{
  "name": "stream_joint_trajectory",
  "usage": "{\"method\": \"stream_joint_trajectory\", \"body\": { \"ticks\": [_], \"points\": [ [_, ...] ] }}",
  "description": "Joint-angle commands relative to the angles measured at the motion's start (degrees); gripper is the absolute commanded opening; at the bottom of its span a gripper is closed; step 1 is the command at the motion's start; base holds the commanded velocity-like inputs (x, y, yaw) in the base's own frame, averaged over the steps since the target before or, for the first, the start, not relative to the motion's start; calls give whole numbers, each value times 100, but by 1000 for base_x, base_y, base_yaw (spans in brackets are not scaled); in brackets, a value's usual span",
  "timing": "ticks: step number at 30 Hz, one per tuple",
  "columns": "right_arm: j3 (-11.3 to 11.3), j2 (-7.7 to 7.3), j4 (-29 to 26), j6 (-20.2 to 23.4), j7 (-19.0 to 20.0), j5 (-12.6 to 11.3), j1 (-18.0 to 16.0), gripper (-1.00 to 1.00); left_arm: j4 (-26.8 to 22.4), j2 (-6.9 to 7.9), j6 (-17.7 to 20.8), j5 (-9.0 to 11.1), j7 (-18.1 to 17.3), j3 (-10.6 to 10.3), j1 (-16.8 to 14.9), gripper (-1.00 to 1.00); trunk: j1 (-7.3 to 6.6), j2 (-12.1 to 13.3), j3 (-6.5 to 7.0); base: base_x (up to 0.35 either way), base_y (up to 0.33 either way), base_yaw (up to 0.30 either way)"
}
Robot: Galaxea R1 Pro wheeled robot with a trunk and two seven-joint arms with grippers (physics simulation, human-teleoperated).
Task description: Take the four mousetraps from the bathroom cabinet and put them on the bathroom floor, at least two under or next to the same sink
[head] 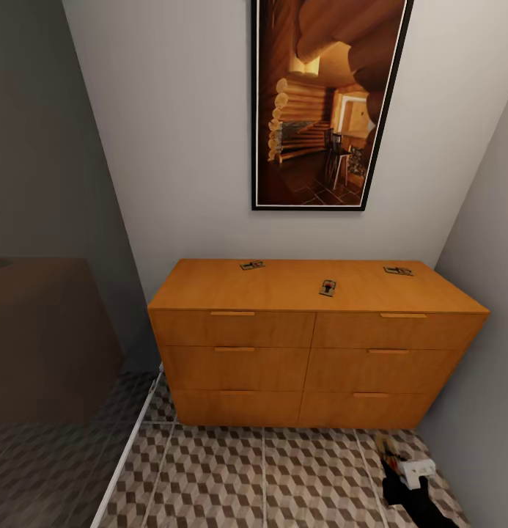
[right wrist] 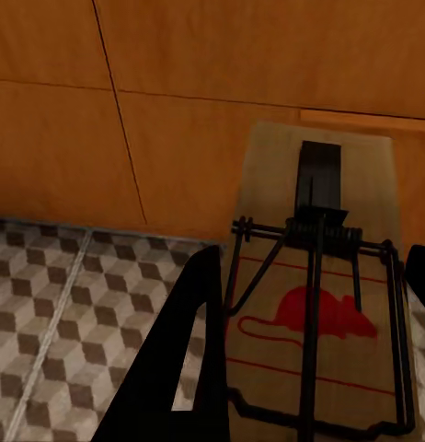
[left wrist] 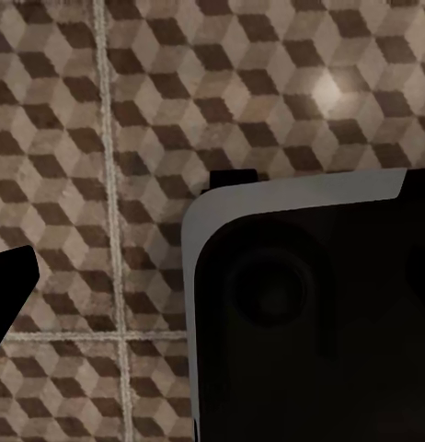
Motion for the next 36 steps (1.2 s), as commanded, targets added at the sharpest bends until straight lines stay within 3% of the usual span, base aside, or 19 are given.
{"method": "stream_joint_trajectory", "body": {
  "ticks": [1,11,14,18,36],
  "points": [
    [-58,43,5,-123,-66,43,63,-100,3,2,-19,-3,-5,-14,-3,100,0,-3,-5,0,0,0],
    [-58,319,6,-951,-353,38,610,-100,-142,6,-18,4,-4,-13,-3,100,0,-3,-5,0,0,0],
    [-62,405,6,-1375,-388,31,831,-100,-152,9,-18,5,-4,-18,-3,100,0,-3,-5,0,0,0],
    [-64,441,6,-1685,-421,22,986,-100,-155,10,-18,5,-4,-17,-3,100,0,-3,-5,0,0,0],
    [-84,444,-3,-1754,-796,8,1065,-100,-153,11,-18,14,-4,-14,-3,100,0,-3,-5,0,0,0]
  ]
}}
